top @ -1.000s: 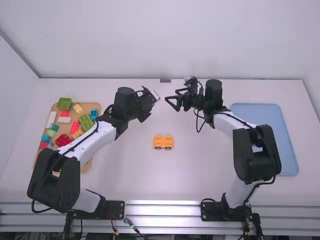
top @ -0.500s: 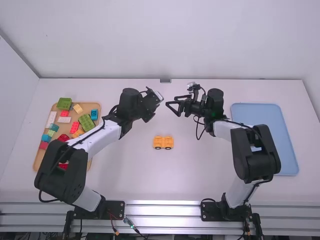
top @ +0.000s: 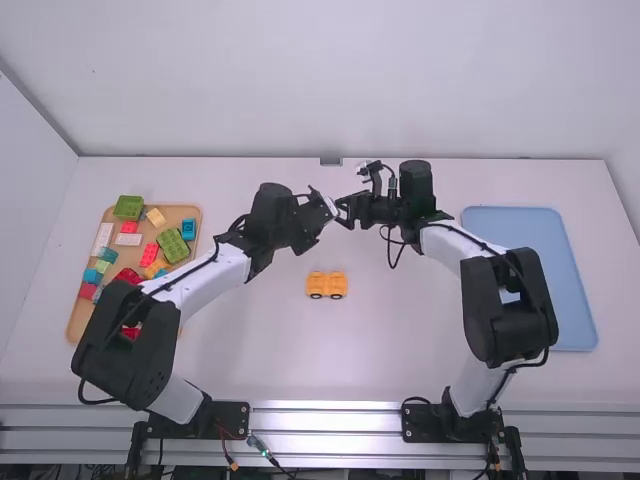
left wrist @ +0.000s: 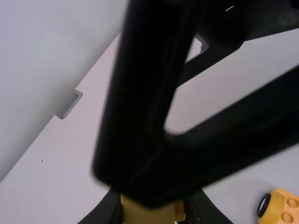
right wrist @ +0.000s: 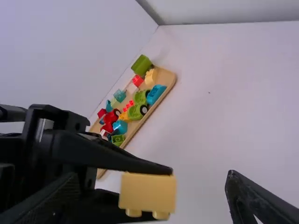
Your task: Assemble lego blocks to make yellow taxi
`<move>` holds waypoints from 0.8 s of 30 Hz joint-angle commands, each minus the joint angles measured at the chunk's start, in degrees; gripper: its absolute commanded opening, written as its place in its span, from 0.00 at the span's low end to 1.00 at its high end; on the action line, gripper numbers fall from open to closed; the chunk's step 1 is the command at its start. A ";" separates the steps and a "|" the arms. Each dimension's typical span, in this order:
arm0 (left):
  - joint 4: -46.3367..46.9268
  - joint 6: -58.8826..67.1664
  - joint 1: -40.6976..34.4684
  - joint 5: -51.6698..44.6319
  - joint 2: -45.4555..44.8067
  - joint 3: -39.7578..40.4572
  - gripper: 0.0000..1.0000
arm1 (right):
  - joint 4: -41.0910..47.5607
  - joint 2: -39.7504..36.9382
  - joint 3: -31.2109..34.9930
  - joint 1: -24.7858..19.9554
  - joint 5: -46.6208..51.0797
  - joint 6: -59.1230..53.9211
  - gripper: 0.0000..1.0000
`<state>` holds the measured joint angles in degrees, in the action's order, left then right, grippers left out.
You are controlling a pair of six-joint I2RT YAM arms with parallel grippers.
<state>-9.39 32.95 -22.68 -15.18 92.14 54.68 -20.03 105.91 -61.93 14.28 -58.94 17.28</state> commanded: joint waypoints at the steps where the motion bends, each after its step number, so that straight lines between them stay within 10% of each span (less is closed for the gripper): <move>1: 0.13 1.22 -0.26 0.09 0.35 -0.37 0.02 | 1.22 0.28 -1.11 -0.37 -1.09 -1.75 0.76; 24: -1.27 3.06 -2.25 -1.29 0.35 -0.37 0.02 | 5.84 0.28 -1.11 0.39 -1.18 -3.87 0.49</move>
<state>-10.24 35.62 -24.38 -16.05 92.14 54.65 -14.35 105.91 -61.93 14.68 -59.29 13.52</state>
